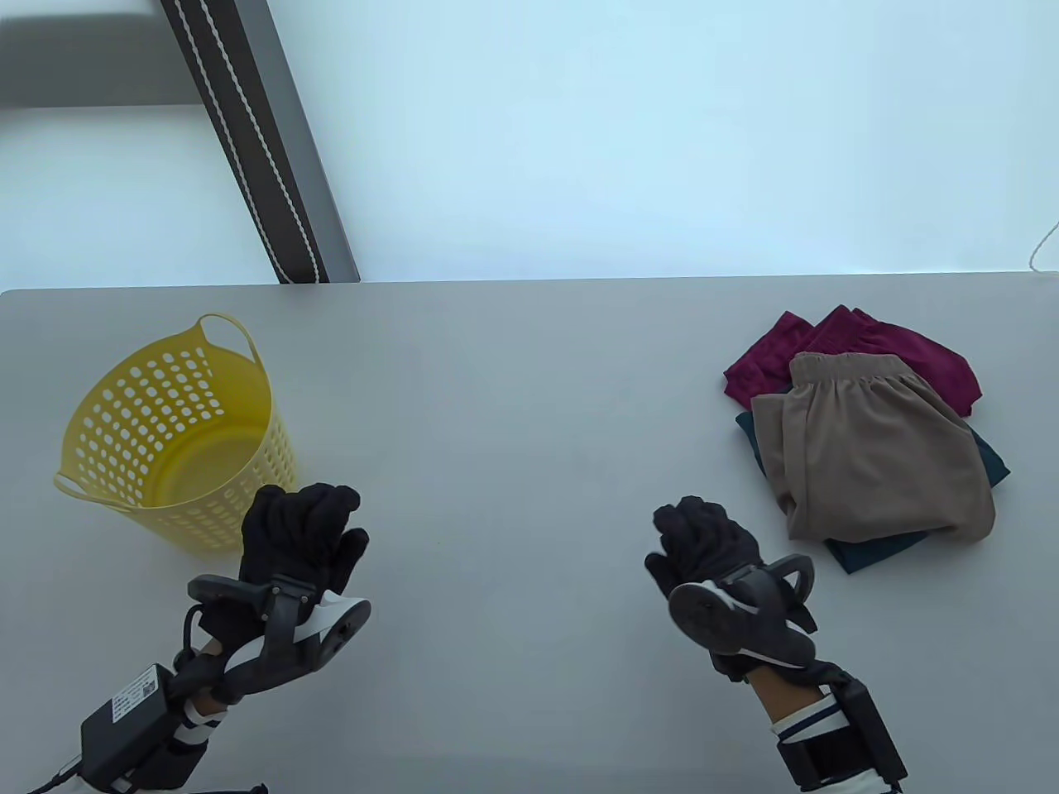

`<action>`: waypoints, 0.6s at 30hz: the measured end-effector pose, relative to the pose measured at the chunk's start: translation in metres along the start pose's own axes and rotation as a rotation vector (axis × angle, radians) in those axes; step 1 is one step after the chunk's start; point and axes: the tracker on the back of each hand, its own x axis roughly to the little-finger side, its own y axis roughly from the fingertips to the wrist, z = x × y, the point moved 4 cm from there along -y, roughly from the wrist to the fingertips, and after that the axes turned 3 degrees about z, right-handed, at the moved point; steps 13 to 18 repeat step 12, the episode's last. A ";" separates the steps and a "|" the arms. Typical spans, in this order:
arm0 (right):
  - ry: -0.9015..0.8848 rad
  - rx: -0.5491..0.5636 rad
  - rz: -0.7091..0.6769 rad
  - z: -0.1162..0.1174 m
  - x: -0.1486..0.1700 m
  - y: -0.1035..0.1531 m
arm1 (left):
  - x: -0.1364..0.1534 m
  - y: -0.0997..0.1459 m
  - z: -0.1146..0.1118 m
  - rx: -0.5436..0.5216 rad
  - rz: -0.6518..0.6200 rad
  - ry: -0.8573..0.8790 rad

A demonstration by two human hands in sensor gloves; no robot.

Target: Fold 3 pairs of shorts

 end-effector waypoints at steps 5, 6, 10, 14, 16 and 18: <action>-0.173 -0.289 0.035 0.050 0.000 -0.005 | -0.025 0.021 -0.067 0.337 -0.265 -0.138; -0.222 -0.282 0.054 0.050 0.002 -0.006 | -0.026 0.022 -0.075 0.382 -0.281 -0.121; -0.143 -0.297 0.072 0.050 0.005 -0.005 | -0.026 0.021 -0.082 0.444 -0.294 -0.079; -0.116 -0.334 0.083 0.052 0.006 -0.004 | -0.028 0.020 -0.082 0.463 -0.297 -0.069; -0.116 -0.334 0.083 0.052 0.006 -0.004 | -0.028 0.020 -0.082 0.463 -0.297 -0.069; -0.116 -0.334 0.083 0.052 0.006 -0.004 | -0.028 0.020 -0.082 0.463 -0.297 -0.069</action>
